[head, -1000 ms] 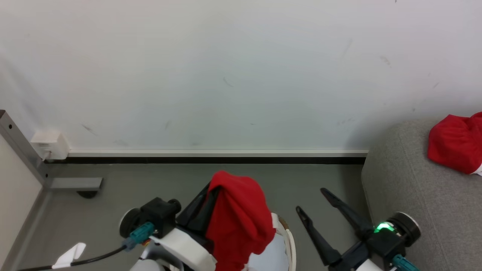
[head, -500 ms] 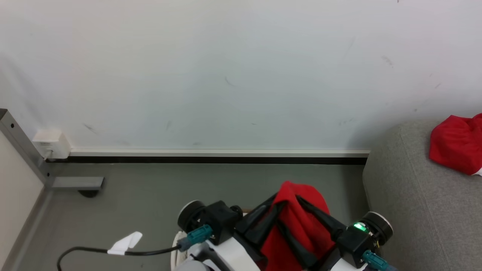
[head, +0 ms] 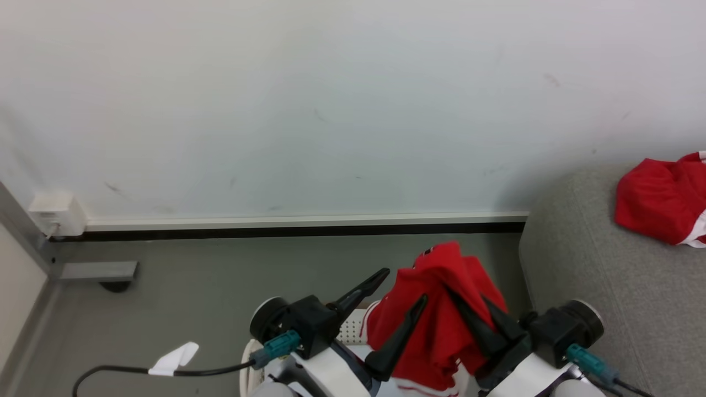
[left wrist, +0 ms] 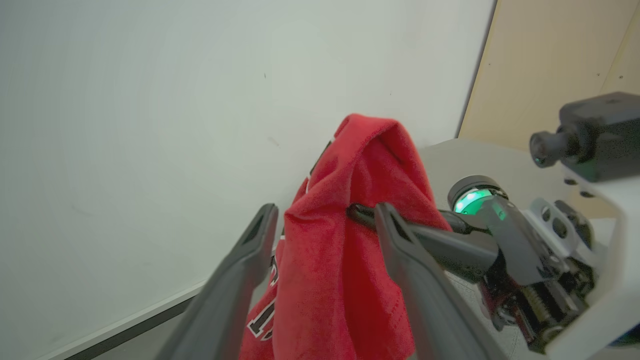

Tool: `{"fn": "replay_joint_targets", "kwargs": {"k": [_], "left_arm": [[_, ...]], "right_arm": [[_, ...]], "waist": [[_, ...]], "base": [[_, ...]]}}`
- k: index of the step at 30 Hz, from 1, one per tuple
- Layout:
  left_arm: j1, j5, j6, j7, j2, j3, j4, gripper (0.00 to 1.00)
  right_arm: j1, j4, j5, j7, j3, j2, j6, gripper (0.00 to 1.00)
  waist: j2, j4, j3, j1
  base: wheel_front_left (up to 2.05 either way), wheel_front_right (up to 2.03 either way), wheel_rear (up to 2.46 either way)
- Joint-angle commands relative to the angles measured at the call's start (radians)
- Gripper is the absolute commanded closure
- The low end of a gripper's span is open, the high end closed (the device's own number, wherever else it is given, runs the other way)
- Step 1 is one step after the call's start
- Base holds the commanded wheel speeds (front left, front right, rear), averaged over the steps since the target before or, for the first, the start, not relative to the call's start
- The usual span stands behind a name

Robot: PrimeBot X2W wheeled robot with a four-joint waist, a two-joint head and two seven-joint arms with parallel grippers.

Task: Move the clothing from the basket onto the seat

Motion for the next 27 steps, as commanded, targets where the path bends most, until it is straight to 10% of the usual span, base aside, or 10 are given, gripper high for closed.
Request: {"fn": "replay_joint_targets", "kwargs": {"k": [1,27], "left_arm": [[0.009,0.001,0.004,-0.006,0.007,0.002,0.009,0.00],[-0.101,0.038,-0.020,-0.044,-0.002,-0.068,0.118,0.00]], "right_arm": [[-0.018,-0.014,0.005,0.001,-0.014,-0.014,-0.003,1.00],[0.030,-0.185,-0.031,0.000,-0.325,-0.062,-0.003,1.00]], "waist": [[0.0000,-0.017,0.010,-0.0001],[0.0000,-0.345,0.228,-0.0001]], "base": [[0.00,0.00,0.00],[0.00,0.00,0.00]]}}
